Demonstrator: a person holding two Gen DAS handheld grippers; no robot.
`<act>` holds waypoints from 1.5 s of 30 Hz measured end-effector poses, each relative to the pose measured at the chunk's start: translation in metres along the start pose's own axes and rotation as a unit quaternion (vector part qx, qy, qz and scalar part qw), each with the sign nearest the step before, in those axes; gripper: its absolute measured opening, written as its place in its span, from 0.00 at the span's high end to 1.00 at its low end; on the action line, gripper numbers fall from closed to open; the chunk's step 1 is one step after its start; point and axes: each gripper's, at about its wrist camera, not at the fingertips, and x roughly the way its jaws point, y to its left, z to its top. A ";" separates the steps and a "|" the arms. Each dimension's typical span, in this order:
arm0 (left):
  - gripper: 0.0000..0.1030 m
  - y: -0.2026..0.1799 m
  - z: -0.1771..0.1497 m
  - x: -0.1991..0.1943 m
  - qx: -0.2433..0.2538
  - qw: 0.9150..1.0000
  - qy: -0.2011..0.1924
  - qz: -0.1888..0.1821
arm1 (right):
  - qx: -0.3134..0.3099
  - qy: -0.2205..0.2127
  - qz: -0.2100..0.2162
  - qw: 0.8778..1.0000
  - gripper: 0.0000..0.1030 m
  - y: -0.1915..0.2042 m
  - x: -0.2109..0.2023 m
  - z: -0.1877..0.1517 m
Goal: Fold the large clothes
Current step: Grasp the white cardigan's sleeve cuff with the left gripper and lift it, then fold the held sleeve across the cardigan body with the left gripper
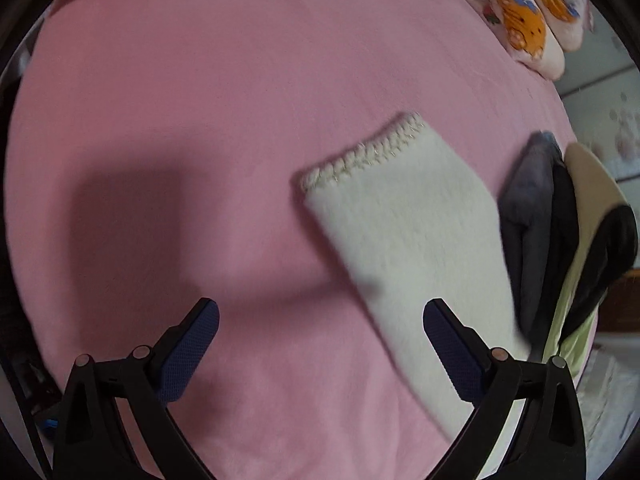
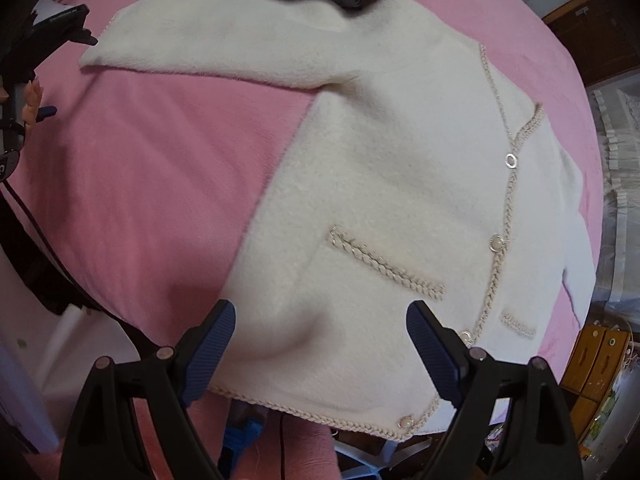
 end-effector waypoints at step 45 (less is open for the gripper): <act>0.90 -0.321 -0.313 -0.090 0.213 0.922 -0.217 -0.241 | 0.168 -0.146 0.118 0.968 0.15 -0.300 0.049 -0.049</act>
